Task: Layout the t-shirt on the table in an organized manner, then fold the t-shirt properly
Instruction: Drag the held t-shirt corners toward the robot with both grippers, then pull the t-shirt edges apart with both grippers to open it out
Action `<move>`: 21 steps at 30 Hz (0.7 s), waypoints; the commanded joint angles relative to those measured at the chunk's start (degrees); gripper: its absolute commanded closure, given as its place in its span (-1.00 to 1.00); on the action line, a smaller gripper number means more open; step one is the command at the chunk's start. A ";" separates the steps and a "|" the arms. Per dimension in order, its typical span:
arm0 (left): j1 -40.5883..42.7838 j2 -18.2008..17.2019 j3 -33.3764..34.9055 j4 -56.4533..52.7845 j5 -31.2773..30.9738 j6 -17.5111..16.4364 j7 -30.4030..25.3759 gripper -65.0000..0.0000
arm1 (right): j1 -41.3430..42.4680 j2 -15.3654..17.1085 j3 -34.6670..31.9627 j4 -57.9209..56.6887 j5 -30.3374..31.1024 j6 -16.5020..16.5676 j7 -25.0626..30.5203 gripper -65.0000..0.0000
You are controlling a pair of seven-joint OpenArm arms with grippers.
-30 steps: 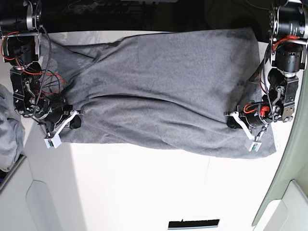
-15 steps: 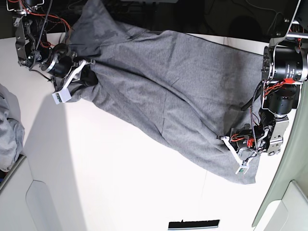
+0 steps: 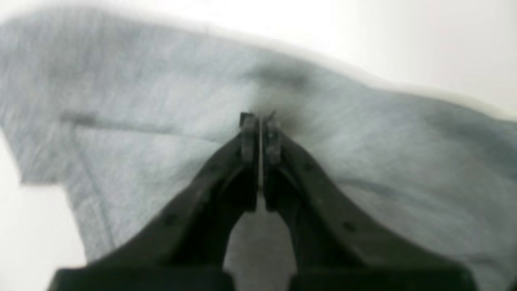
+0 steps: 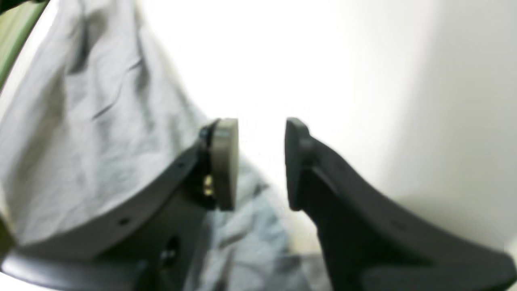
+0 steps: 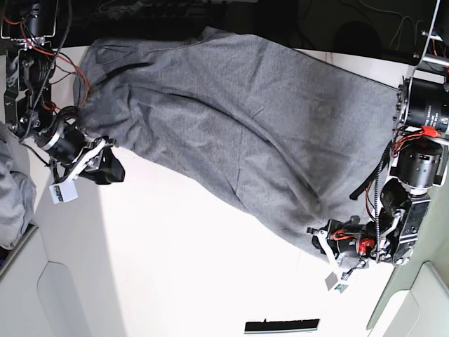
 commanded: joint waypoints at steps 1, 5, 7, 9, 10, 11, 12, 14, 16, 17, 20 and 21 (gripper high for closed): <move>-0.09 -1.09 -0.28 2.75 -3.37 -2.32 0.98 0.89 | 2.14 0.52 0.00 0.13 -0.15 -0.04 0.72 0.32; 6.86 -0.85 -0.28 9.92 -12.50 -6.99 5.14 0.89 | 6.45 0.57 -4.35 -6.97 -3.23 0.26 -0.94 0.03; 11.04 0.24 -0.28 13.11 -12.59 -6.99 5.14 0.89 | 8.57 0.57 -7.85 -11.58 -3.45 1.31 -0.98 0.03; 15.54 1.36 -0.28 16.65 -12.92 -8.17 5.18 0.89 | 9.84 0.57 -11.41 -15.54 -3.63 1.66 -0.98 0.03; 17.73 1.90 -0.28 18.56 -13.25 -8.72 5.42 0.89 | 10.14 0.59 -13.07 -17.22 -3.65 2.03 -1.11 0.03; 19.80 2.27 -0.28 20.33 -13.97 -8.98 5.95 0.89 | 10.25 0.57 -14.60 -18.49 -3.65 2.36 -1.33 0.03; 21.64 2.71 -0.28 21.75 -14.75 -9.27 6.54 0.89 | 10.25 0.57 -16.02 -19.43 -3.58 2.43 -1.66 0.03; 24.59 3.37 -0.26 22.88 -15.23 -9.60 6.73 0.89 | 10.10 0.55 -18.60 -20.22 -3.58 2.40 -1.79 0.07; 26.67 3.93 -0.26 22.62 -14.40 -9.86 6.12 0.89 | 10.12 0.55 -20.52 -20.06 -3.58 2.40 -1.92 0.31; 27.50 4.13 -0.26 22.32 -13.46 -9.97 5.77 0.89 | 10.12 0.55 -21.07 -19.78 -3.58 2.45 -1.92 0.45; 28.39 5.22 -0.26 20.20 -7.63 -9.94 4.96 0.89 | 10.12 0.55 -21.40 -18.32 -3.58 2.60 -2.14 0.90; 28.30 5.64 -0.26 18.95 -5.62 -9.92 4.39 0.89 | 10.10 0.57 -21.40 -17.70 -3.61 2.62 -2.12 1.00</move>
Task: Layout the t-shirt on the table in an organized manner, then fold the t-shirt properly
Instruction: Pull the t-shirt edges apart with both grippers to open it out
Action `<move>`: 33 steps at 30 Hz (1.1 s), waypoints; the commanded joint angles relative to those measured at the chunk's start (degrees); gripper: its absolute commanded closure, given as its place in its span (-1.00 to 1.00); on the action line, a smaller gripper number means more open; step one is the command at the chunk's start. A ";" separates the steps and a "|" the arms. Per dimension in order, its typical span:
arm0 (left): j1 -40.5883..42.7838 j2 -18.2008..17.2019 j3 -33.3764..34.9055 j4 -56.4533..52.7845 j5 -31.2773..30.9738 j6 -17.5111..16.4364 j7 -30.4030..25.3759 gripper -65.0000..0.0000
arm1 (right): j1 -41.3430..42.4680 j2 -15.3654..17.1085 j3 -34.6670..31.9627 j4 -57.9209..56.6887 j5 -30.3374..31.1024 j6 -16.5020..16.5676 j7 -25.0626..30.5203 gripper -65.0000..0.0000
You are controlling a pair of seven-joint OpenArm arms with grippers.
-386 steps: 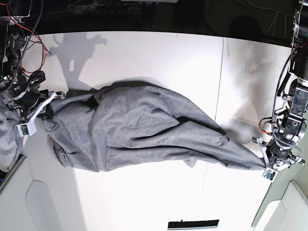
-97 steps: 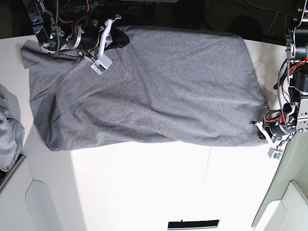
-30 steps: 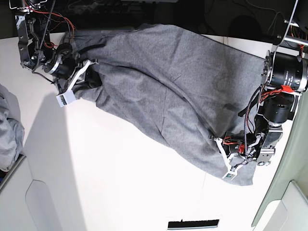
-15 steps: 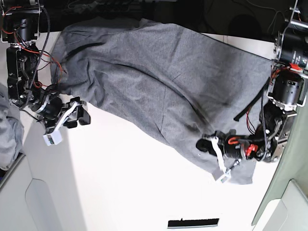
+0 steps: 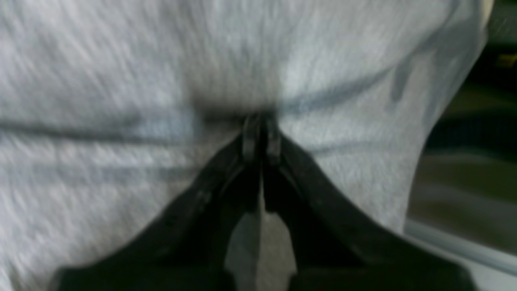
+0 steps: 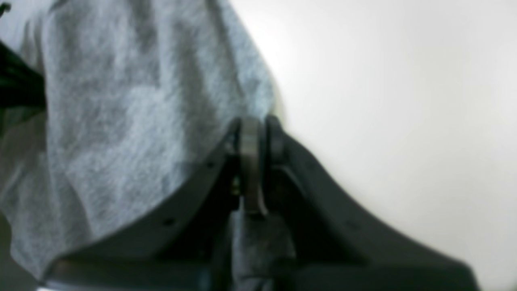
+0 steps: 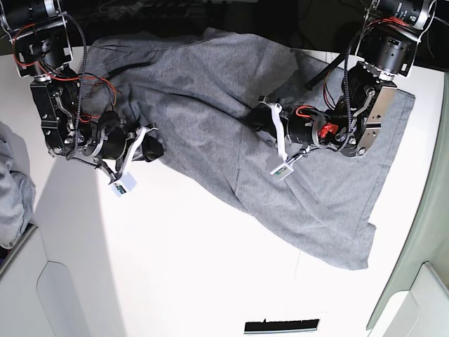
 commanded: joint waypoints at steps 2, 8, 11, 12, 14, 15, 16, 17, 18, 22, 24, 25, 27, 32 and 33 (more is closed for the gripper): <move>-1.42 0.37 -0.20 -2.21 4.13 0.22 -2.82 0.89 | 0.59 0.55 0.00 1.64 -1.07 0.00 -1.18 1.00; -5.90 0.44 -0.20 -10.88 8.72 3.34 -8.20 0.89 | 1.57 0.66 2.43 2.75 -6.88 -0.50 8.31 1.00; -10.08 0.46 -0.22 -13.70 8.70 3.39 -8.17 0.89 | 3.85 0.68 4.94 2.75 -10.14 -1.14 8.85 1.00; -11.58 0.44 -0.20 -14.38 8.68 3.39 -8.17 0.89 | 4.81 0.68 5.73 2.75 -10.95 -1.14 8.85 1.00; -14.34 0.44 -0.20 -15.13 8.66 3.41 -7.96 0.89 | 7.02 0.70 6.99 2.75 -11.65 -1.14 8.85 1.00; -15.63 0.46 -0.20 -15.17 8.50 3.41 -7.45 0.89 | 8.26 0.68 7.50 2.75 -11.58 -1.14 8.83 1.00; -16.83 0.46 -0.20 -15.17 8.28 3.41 -6.71 0.89 | 9.49 0.68 7.78 2.75 -11.54 -1.14 8.81 1.00; -18.08 0.46 -0.20 -15.17 7.32 3.39 -5.70 0.89 | 10.69 0.68 7.82 2.75 -11.50 -1.14 8.81 1.00; -19.19 0.46 -0.20 -15.15 5.79 3.39 -4.48 0.89 | 11.78 0.68 7.82 2.75 -11.47 -1.14 8.59 1.00; -22.86 0.33 -0.22 -15.04 -2.21 1.81 1.66 0.89 | 14.25 0.70 7.82 3.10 -8.17 -1.09 5.81 1.00; -23.47 -0.11 -0.22 -15.04 -6.73 -0.04 3.78 0.89 | 13.25 0.66 7.80 5.25 -4.72 -0.85 3.54 1.00; -23.45 -0.39 -0.28 -14.99 -8.09 -0.81 4.39 0.89 | 12.11 0.66 7.80 6.97 -2.78 -0.83 2.10 1.00; -22.84 -1.14 -0.28 -14.99 -9.31 -1.02 5.14 0.89 | 8.57 0.66 7.80 12.15 0.22 -0.83 0.04 1.00; -19.87 -4.85 -0.28 -14.99 -14.99 -1.02 5.60 0.89 | -5.18 0.68 7.80 29.62 0.17 -0.87 -1.46 1.00; -19.30 -5.64 -0.31 -14.99 -16.26 -1.02 5.60 0.89 | -8.09 0.68 7.80 32.81 -0.44 -0.87 -1.44 1.00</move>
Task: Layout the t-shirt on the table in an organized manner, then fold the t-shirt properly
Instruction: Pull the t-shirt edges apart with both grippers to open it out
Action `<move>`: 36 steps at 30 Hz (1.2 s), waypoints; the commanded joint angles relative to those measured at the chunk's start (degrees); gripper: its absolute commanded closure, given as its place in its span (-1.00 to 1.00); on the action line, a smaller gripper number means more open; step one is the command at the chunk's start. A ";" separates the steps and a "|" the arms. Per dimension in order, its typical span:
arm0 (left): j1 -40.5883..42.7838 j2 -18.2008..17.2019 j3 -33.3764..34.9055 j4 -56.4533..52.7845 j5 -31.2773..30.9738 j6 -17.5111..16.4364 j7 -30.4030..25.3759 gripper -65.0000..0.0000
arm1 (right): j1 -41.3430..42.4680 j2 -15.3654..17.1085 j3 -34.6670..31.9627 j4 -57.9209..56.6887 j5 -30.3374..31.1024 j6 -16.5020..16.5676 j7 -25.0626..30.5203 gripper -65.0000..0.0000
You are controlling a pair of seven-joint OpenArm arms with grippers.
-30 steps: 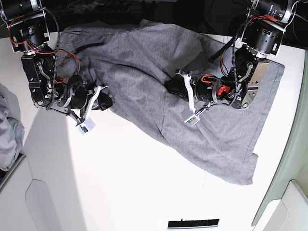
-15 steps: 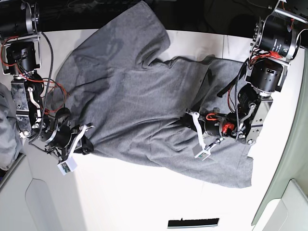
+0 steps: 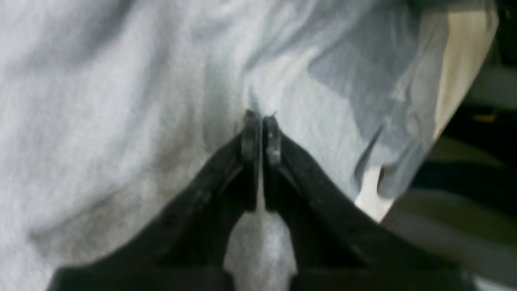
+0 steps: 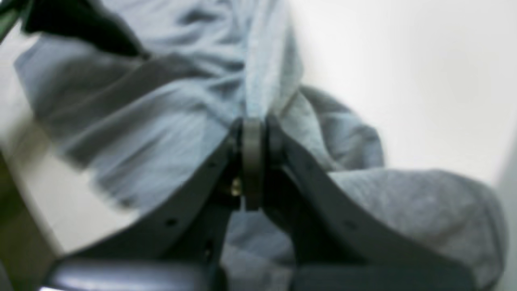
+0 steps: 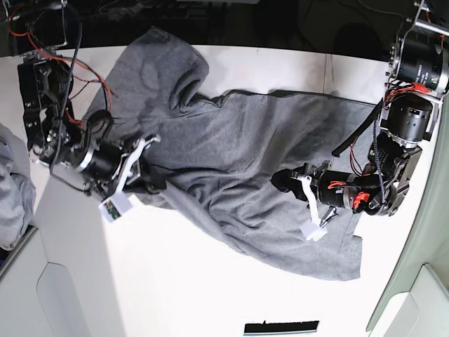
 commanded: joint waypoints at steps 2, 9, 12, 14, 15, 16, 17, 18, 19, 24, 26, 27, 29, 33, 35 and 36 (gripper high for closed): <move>-0.92 -1.57 -0.79 0.87 -2.34 -0.54 -0.66 0.89 | -4.57 0.61 0.37 5.90 0.20 0.66 1.44 1.00; 2.89 -2.40 -6.16 0.87 -2.34 -0.54 -1.03 0.89 | -18.53 0.39 0.09 8.98 0.44 0.66 1.70 0.78; 3.63 -2.38 -8.68 0.87 -2.38 -0.54 -2.05 0.89 | -21.18 0.44 -0.74 8.96 0.79 0.66 1.73 0.09; 3.63 -2.38 -9.51 0.87 -2.82 -0.54 -2.40 0.89 | -21.49 0.46 -0.63 8.98 0.76 0.63 2.34 0.03; 3.61 -2.38 -9.64 0.87 -3.61 -0.54 -2.40 0.89 | -21.44 0.46 -0.15 9.05 0.72 0.61 3.26 0.03; 3.61 -2.38 -9.62 0.87 -4.55 -0.54 -2.36 0.89 | -21.46 0.44 0.66 9.31 0.81 0.44 4.87 0.03; 3.63 -2.38 -9.62 0.87 -5.18 -0.54 -2.34 0.89 | -21.44 0.44 1.64 9.75 0.81 0.39 6.51 0.03; 3.63 -2.36 -9.62 0.87 -5.66 -0.54 -2.14 0.89 | -21.27 0.44 2.89 10.34 0.85 0.22 8.02 0.03; 3.63 -2.36 -9.62 0.87 -6.08 -0.54 -1.90 0.89 | -20.68 0.42 4.15 10.93 1.14 -0.17 8.79 0.03; 4.11 -2.36 -9.62 0.87 -6.56 -0.54 -1.25 0.89 | -13.33 0.42 9.22 10.43 0.48 -8.28 8.55 0.03; 4.28 -2.38 -9.62 0.87 -6.58 -0.54 -1.27 0.89 | -9.46 0.44 9.31 8.57 -3.34 -10.73 8.24 0.03; 4.46 -2.38 -9.62 0.87 -6.56 -0.54 -1.27 0.89 | -7.52 0.44 9.25 6.99 -4.70 -10.71 7.56 0.03; 4.57 -2.29 -9.62 0.87 -6.32 -0.54 -1.31 0.89 | -3.78 0.46 9.05 2.03 -5.42 -10.47 6.45 0.03; 4.57 -2.25 -9.62 0.87 -3.78 -0.54 -1.90 0.89 | 3.04 0.44 8.66 -11.82 -2.62 -6.10 3.30 0.03; 4.57 -2.23 -9.62 0.87 -2.08 -0.54 -2.51 0.89 | 5.16 0.44 8.33 -17.99 1.53 -2.29 1.27 0.03; 4.61 -2.23 -9.62 0.87 -1.22 -0.54 -2.91 0.89 | 5.60 0.44 8.20 -20.44 3.41 -0.33 0.76 0.03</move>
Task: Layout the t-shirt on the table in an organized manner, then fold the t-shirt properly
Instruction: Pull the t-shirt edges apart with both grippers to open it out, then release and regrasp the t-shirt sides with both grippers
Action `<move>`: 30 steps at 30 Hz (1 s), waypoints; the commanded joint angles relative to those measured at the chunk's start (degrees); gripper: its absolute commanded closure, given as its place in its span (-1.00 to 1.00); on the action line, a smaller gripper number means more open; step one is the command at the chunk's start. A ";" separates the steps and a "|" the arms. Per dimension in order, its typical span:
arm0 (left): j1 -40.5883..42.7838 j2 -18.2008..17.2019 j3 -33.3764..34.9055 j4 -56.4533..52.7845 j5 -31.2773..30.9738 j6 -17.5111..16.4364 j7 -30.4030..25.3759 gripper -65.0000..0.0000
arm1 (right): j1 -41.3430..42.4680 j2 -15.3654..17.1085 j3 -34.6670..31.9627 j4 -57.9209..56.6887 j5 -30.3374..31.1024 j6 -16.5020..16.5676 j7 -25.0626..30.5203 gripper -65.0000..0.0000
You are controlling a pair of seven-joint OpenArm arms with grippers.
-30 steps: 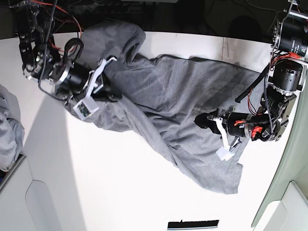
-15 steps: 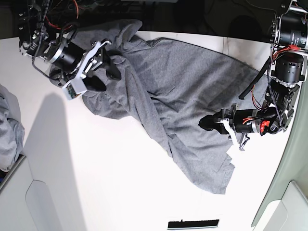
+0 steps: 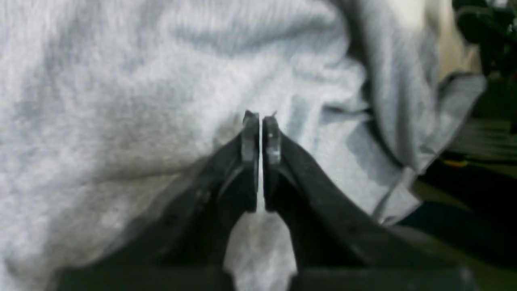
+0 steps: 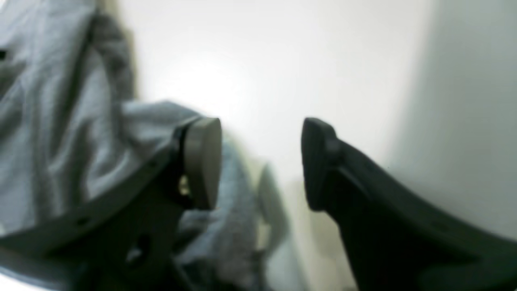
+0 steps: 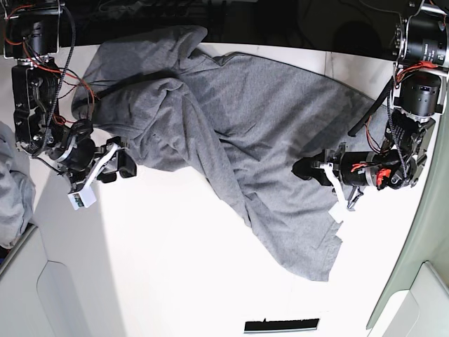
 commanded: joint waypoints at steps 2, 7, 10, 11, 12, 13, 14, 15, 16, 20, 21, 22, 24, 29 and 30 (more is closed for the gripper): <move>-1.27 -0.66 -0.28 0.85 -0.11 -0.58 -1.25 0.89 | 1.16 0.61 -0.24 -2.62 3.21 1.29 0.70 0.03; -1.20 -0.66 -0.28 0.85 2.67 -0.58 -3.04 0.89 | 1.16 0.24 -2.73 -6.16 9.11 2.97 -3.21 0.19; -1.11 -0.66 -0.28 0.85 4.81 -0.58 -4.76 0.89 | 1.31 -0.72 -3.78 -5.51 8.68 2.97 -3.08 0.73; -1.09 -0.66 -0.28 0.85 5.75 -0.58 -5.16 0.89 | 1.40 -1.03 -3.76 -5.27 7.89 2.95 -2.34 0.97; -1.03 -0.66 -0.28 0.83 6.69 -0.58 -5.29 0.89 | 1.53 -1.16 -3.76 -5.07 7.08 2.93 -1.03 1.00; -1.05 -0.66 -0.28 0.79 7.69 -0.58 -5.31 0.89 | 1.64 -1.09 -3.74 -4.79 5.99 2.93 0.90 1.00; -1.07 -0.66 -0.28 0.79 8.92 -0.58 -5.42 0.89 | 1.84 -1.07 -3.39 -4.39 4.79 2.93 3.02 1.00; -1.07 -0.68 -0.28 0.79 10.27 -0.58 -5.55 0.89 | 2.21 -1.09 -2.84 -4.04 3.78 2.91 4.63 1.00; -1.05 -0.66 -0.28 0.79 11.87 -0.58 -5.68 0.89 | 2.91 -1.09 -2.21 -3.80 3.13 2.75 4.94 1.00; -0.04 -0.68 -0.28 0.79 17.55 -0.58 -7.48 0.89 | 6.36 -0.94 1.22 -3.17 2.32 2.69 4.24 1.00; 0.52 -0.68 -0.28 0.79 18.53 -0.37 -7.76 0.89 | 7.08 -0.81 2.34 -2.89 2.32 2.71 4.11 1.00; 1.05 -0.68 -0.28 0.79 19.12 0.11 -7.89 0.89 | 7.78 -0.74 3.48 -2.60 2.29 2.71 3.93 1.00; 2.19 -0.68 -0.28 0.79 19.78 0.68 -7.89 0.89 | 9.09 -0.55 6.03 -2.10 2.29 2.69 3.69 1.00; 4.55 -0.66 -0.28 0.79 19.87 0.68 -8.63 0.89 | 11.15 1.55 12.96 -1.33 2.27 2.25 3.72 1.00; 4.87 -0.68 -0.28 0.79 19.87 0.68 -8.74 0.89 | 11.13 2.16 14.25 -1.33 2.29 2.23 3.74 1.00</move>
